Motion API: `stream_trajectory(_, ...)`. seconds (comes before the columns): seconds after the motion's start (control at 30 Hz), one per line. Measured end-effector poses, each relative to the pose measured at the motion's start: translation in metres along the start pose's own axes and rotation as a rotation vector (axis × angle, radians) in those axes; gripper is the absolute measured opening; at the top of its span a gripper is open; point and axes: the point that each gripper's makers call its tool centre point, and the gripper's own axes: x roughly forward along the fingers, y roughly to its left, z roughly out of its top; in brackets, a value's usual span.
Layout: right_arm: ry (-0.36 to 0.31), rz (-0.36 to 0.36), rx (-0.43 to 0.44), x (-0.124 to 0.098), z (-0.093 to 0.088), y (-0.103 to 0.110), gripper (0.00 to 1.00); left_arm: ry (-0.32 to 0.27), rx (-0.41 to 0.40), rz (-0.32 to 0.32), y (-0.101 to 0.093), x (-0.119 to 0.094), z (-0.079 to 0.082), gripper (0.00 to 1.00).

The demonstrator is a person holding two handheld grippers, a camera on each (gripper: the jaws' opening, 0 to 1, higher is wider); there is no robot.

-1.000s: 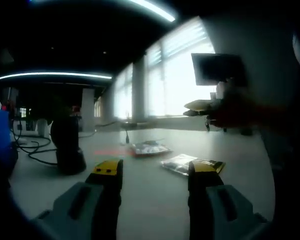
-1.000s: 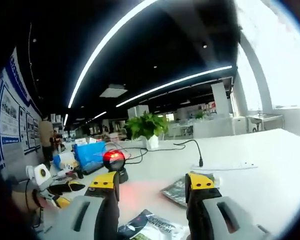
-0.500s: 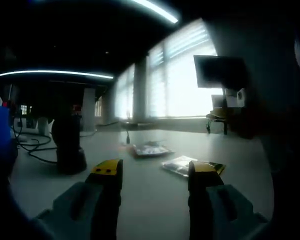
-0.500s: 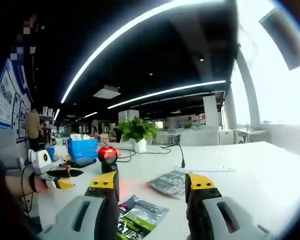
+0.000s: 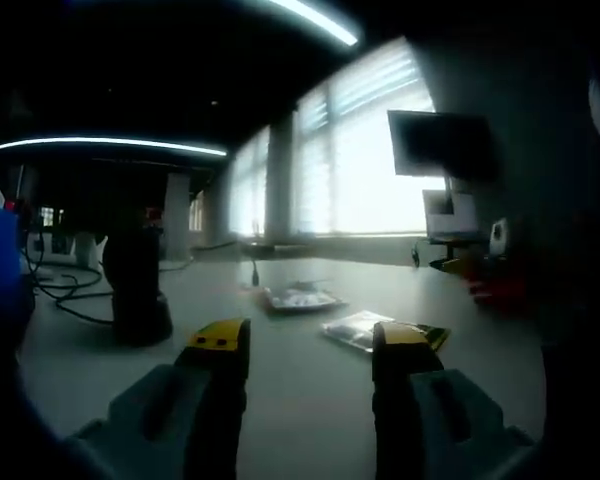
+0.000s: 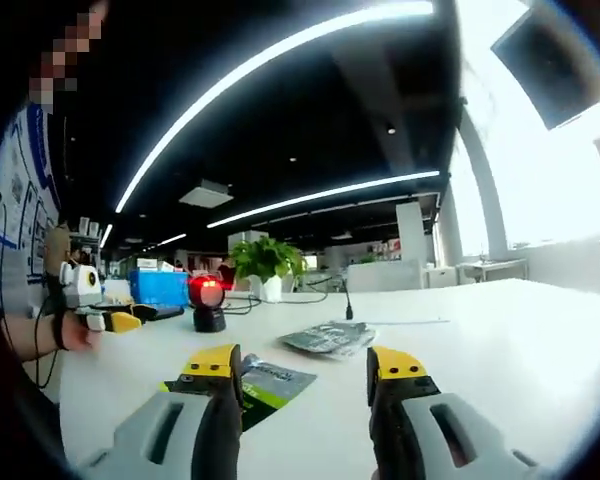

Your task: Clip sheet goods on table flip sheet goods clip sheet goods scan sheet goods put sheet goods back to table

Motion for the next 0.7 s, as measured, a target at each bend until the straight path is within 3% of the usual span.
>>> stream_trajectory(0.13,-0.025,0.011,0.041,-0.002,0.003,-0.001,0.46,0.002,0.007,0.005,0.001,0.001,0.000,0.44)
stream_trajectory(0.43,0.031,0.059,-0.087,0.001,-0.006,0.021,0.45,0.001,0.050,0.014,-0.001,-0.003,0.002,0.45)
stream_trajectory(0.7,0.033,0.048,-0.095,0.002,-0.006,0.018,0.44,-0.023,0.011,0.025,0.004,-0.004,0.005,0.44)
